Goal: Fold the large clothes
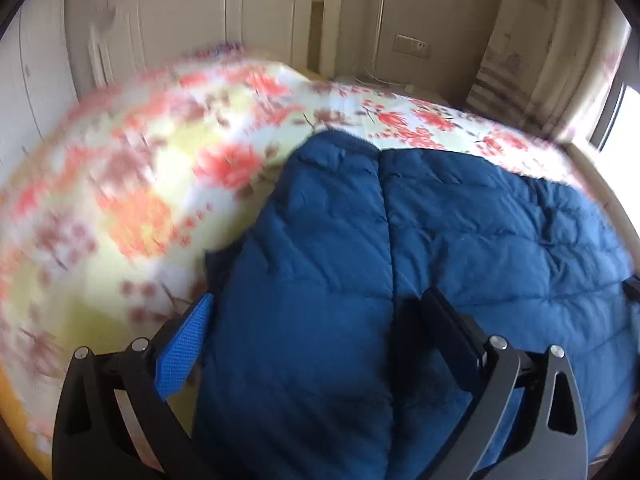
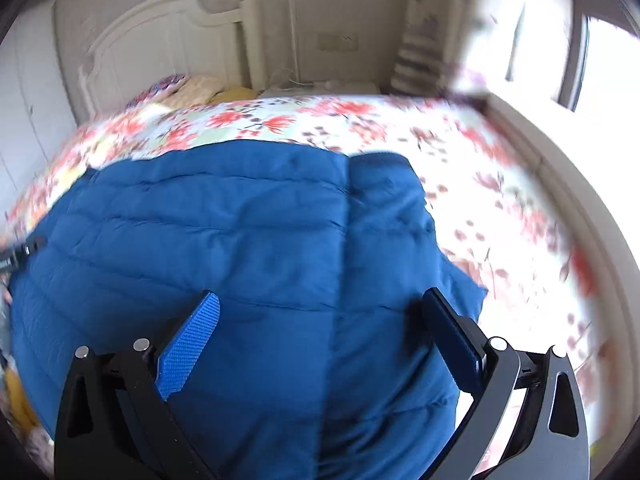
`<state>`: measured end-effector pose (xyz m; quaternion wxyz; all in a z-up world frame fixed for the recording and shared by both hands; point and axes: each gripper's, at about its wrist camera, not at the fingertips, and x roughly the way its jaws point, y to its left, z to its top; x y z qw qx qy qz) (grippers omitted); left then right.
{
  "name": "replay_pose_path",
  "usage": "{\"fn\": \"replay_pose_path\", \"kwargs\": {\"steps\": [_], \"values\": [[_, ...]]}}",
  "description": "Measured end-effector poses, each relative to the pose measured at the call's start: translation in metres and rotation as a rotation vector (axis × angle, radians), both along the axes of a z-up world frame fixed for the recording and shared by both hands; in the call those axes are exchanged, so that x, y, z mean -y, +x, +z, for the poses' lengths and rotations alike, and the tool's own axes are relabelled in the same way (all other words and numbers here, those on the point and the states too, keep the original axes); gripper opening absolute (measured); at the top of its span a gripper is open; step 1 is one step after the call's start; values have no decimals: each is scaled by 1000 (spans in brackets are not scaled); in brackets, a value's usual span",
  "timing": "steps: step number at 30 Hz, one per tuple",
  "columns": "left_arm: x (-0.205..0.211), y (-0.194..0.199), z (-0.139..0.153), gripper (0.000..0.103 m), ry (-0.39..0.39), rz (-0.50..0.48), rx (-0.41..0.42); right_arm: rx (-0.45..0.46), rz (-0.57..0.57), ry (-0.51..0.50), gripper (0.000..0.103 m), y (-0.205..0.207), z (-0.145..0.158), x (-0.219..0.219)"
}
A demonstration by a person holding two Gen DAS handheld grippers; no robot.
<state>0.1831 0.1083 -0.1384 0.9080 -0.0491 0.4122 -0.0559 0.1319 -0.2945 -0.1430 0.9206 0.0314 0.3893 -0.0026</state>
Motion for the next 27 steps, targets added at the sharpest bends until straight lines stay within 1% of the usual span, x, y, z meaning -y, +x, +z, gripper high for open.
{"fn": "replay_pose_path", "kwargs": {"steps": [1, 2, 3, 4, 5, 6, 8, 10, 11, 12, 13, 14, 15, 16, 17, 19, 21, 25, 27], "values": [[-3, 1, 0, 101, -17, 2, -4, 0, -3, 10, 97, -1, 0, 3], [-1, 1, 1, 101, -2, 3, 2, 6, -10, -8, 96, -2, 2, 1], [1, -2, 3, 101, 19, 4, 13, 18, -17, -44, 96, -5, 5, -2], [6, -7, 7, 100, 61, 16, 35, 36, -18, -85, 96, -9, 8, -9], [12, -16, 14, 100, 107, 31, 73, 64, -4, -128, 96, -16, 13, -18], [20, -26, 21, 100, 121, 20, 109, 87, 13, -149, 96, -23, 18, -26], [36, -47, 33, 101, 85, -42, 146, 136, 90, -150, 96, -43, 24, -48], [57, -66, 38, 101, 68, -108, 163, 156, 165, -181, 97, -60, 24, -73], [75, -79, 38, 101, 70, -170, 171, 160, 191, -195, 97, -67, 22, -84], [88, -86, 36, 101, 79, -209, 173, 159, 220, -197, 97, -72, 19, -94], [106, -92, 28, 101, 109, -262, 170, 144, 270, -192, 97, -75, 13, -106], [124, -94, 16, 101, 165, -300, 160, 128, 312, -195, 97, -75, 5, -117], [134, -95, 5, 101, 216, -289, 173, 117, 337, -223, 97, -76, -7, -127], [138, -99, -2, 101, 240, -274, 214, 132, 331, -261, 98, -75, -16, -132], [137, -100, -6, 101, 237, -275, 230, 152, 334, -255, 99, -74, -21, -130], [131, -96, -6, 101, 201, -293, 200, 134, 346, -213, 99, -72, -21, -124], [123, -91, -5, 101, 184, -293, 179, 127, 352, -208, 98, -73, -17, -121], [98, -104, 4, 101, 192, -224, 193, 175, 289, -189, 98, -90, -10, -94], [76, -115, 7, 101, 192, -156, 205, 196, 235, -189, 98, -99, -8, -82]]}}
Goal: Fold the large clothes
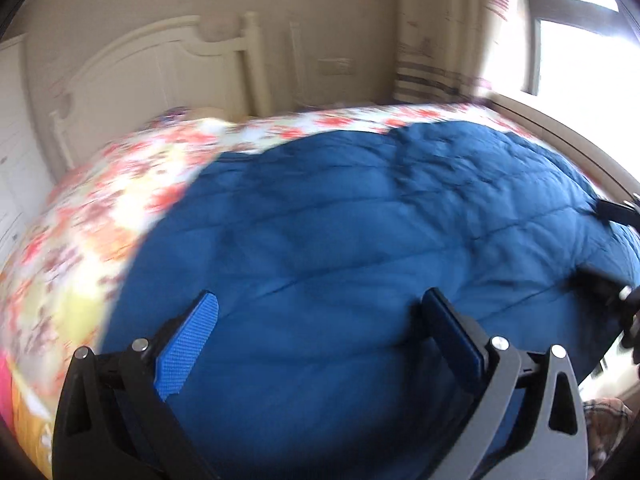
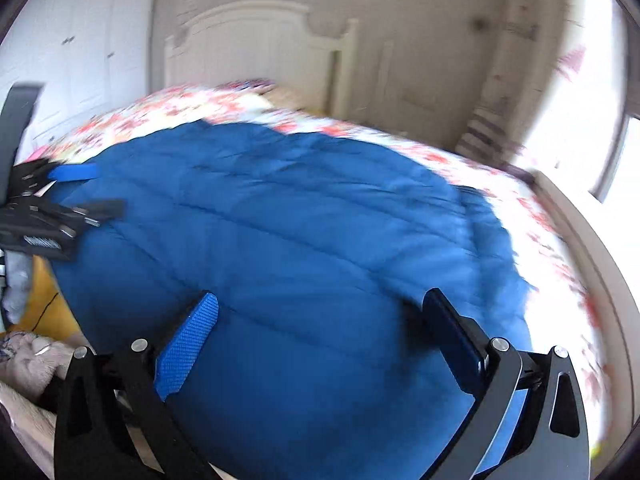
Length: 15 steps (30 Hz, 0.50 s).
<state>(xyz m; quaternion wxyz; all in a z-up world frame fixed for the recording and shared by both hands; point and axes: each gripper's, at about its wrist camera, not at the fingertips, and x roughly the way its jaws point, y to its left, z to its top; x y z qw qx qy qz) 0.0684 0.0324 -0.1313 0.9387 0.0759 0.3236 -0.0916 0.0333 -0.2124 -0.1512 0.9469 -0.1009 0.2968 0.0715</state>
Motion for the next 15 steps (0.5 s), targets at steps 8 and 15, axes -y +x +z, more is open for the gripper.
{"fn": "replay_pose_path", "kwargs": {"steps": [8, 15], "values": [[-51, -3, -17, 101, -15, 97, -40, -36, -145, 234, 98, -18, -16, 87], [-49, -1, -20, 101, -1, 101, -46, 66, -177, 110, 98, -39, 10, 64]]}}
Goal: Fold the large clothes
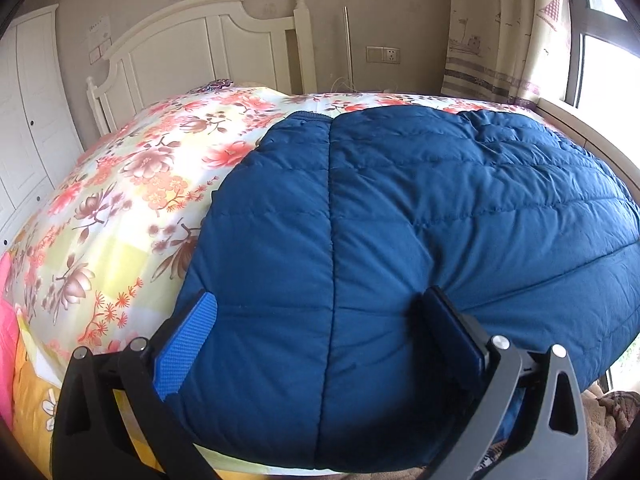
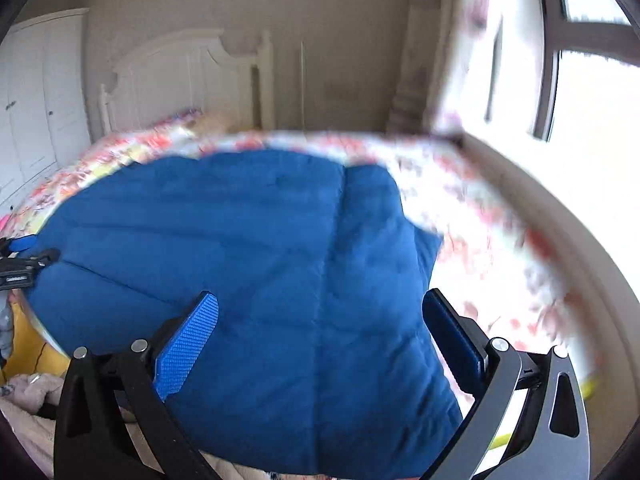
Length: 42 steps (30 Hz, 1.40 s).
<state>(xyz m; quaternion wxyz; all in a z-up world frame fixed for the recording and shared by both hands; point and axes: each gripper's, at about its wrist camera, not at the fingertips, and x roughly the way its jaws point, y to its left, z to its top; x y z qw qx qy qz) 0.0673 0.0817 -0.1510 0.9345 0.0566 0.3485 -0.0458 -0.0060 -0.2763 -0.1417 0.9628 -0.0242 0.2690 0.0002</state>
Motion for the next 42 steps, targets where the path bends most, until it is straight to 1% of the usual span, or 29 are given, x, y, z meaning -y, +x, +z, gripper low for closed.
{"fn": "replay_pose_path", "kwargs": {"steps": [1, 2, 4, 5, 7, 9, 11, 13, 15, 17, 18, 19, 20, 21, 24, 26, 28, 29, 30, 32, 33, 34, 35, 36, 37, 42], "values": [[1, 0, 0, 101, 2, 1, 1, 15, 39, -2, 98, -4, 2, -6], [1, 0, -1, 101, 2, 1, 1, 11, 70, -10, 98, -6, -1, -12], [0, 0, -1, 101, -1, 0, 1, -48, 93, -56, 98, -3, -17, -21], [0, 0, -1, 101, -6, -1, 1, -59, 99, -25, 98, 0, -27, -17], [1, 1, -1, 101, -2, -2, 1, -71, 110, 73, 98, 4, -31, -5], [1, 1, -1, 101, 0, -4, 1, -78, 72, 30, 98, -1, -22, 2], [1, 1, -2, 101, -2, -4, 2, -58, 17, 27, 98, -14, -12, 17], [1, 1, -1, 101, -2, -1, 3, -53, -31, 80, 98, -28, -8, 36], [1, 1, -1, 101, 1, 1, 2, -53, -77, 170, 98, -48, -9, 59], [1, 1, 0, 101, -1, 4, 2, -63, -96, 271, 97, -66, -17, 75], [1, 1, 0, 101, -2, 4, 3, -75, -98, 320, 92, -75, -22, 80], [1, 1, 0, 101, -2, 3, 4, -91, -95, 371, 84, -83, -29, 83], [1, 1, 0, 101, -3, 3, 5, -111, -88, 425, 82, -89, -37, 86], [2, 1, 0, 101, -2, 3, 5, -124, -78, 456, 82, -93, -43, 87], [1, 1, 0, 101, -1, 3, 4, -147, -40, 517, 82, -93, -60, 82], [1, 1, -1, 101, -1, 2, 4, -158, -6, 606, 82, -82, -68, 83], [1, 0, -1, 101, -3, 3, 5, -153, 5, 662, 82, -75, -70, 84], [2, 0, -1, 101, -3, 3, 6, -140, 15, 685, 84, -72, -69, 85], [2, 1, 0, 101, -2, 3, 6, -146, 12, 695, 86, -70, -68, 84], [1, 0, -1, 101, -5, 4, 5, -145, 14, 689, 86, -73, -67, 82], [1, 0, -1, 101, -4, 4, 6, -139, 17, 694, 82, -76, -65, 83], [2, 0, -1, 101, -3, 4, 7, -137, 28, 695, 80, -77, -62, 83], [1, 0, -1, 101, -1, 3, 7, -136, 35, 672, 80, -78, -57, 79], [1, 1, -1, 101, -4, 2, 6, -137, 33, 635, 80, -75, -52, 75], [2, 0, -1, 101, -4, 4, 8, -135, 31, 618, 81, -73, -50, 73], [2, 0, 0, 101, -5, 4, 3, -124, 22, 632, 82, -46, -47, 77]]}}
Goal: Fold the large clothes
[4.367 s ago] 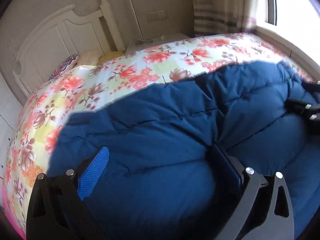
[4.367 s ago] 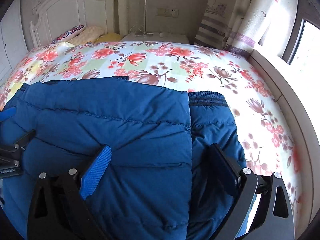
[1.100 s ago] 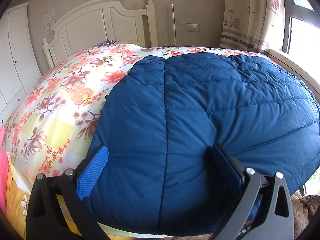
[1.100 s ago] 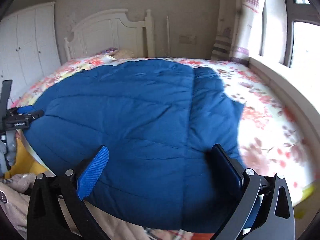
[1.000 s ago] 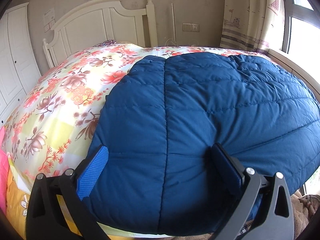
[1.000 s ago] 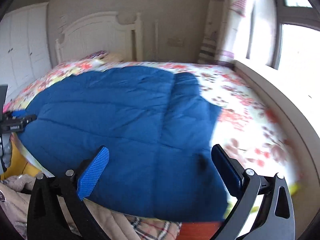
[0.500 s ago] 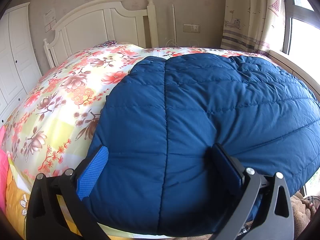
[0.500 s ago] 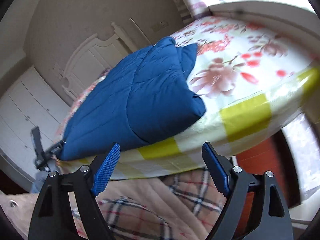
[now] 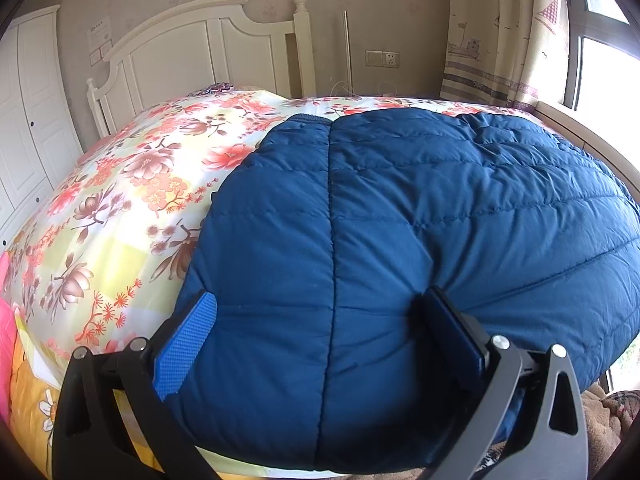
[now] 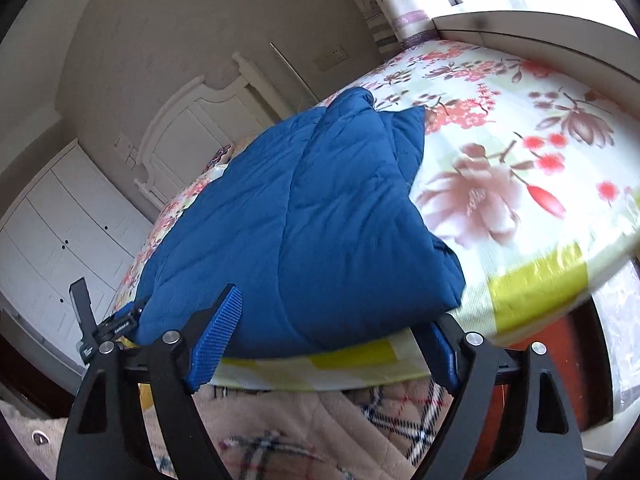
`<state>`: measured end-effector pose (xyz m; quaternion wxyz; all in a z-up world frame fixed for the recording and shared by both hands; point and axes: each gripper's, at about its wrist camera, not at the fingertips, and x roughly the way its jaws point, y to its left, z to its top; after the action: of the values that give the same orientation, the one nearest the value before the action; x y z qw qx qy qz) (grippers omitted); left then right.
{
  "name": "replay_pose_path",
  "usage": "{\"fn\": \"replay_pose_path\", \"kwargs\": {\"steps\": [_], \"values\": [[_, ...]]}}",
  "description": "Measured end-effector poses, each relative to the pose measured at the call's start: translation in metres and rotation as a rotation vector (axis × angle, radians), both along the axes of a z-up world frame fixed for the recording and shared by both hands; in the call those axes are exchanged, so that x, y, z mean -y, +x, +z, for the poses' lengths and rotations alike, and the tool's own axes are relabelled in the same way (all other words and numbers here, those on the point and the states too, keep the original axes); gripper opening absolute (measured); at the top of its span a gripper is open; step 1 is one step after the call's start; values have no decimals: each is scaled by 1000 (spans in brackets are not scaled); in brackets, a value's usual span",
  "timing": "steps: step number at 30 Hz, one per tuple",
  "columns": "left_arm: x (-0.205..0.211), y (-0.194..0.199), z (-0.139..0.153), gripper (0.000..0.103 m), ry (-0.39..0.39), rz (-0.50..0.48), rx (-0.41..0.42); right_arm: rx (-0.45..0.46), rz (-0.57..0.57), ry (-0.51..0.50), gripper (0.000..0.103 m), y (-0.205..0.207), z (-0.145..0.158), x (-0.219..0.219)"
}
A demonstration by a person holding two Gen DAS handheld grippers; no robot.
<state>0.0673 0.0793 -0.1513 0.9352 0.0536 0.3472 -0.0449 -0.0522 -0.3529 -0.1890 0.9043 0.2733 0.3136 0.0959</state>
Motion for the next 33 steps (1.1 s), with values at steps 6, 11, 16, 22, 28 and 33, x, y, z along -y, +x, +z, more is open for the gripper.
{"fn": "replay_pose_path", "kwargs": {"steps": [6, 11, 16, 22, 28, 33], "values": [[26, 6, 41, 100, -43, -84, -9, -68, -31, 33, 94, 51, 5, -10], [81, 43, 64, 101, -20, -173, -45, -63, -161, 4, 76, 72, 12, -15], [134, 71, 20, 101, 132, -176, -112, 38, -175, -192, 47, 72, 31, -32], [119, 57, 19, 100, 83, -165, -68, 118, -183, -314, 43, 55, 54, -52], [122, 7, 1, 100, 157, -313, 46, 223, -186, -428, 42, 46, 86, -87], [75, 4, 21, 99, 1, -375, -28, 425, -82, -634, 42, 32, 139, -166]]}}
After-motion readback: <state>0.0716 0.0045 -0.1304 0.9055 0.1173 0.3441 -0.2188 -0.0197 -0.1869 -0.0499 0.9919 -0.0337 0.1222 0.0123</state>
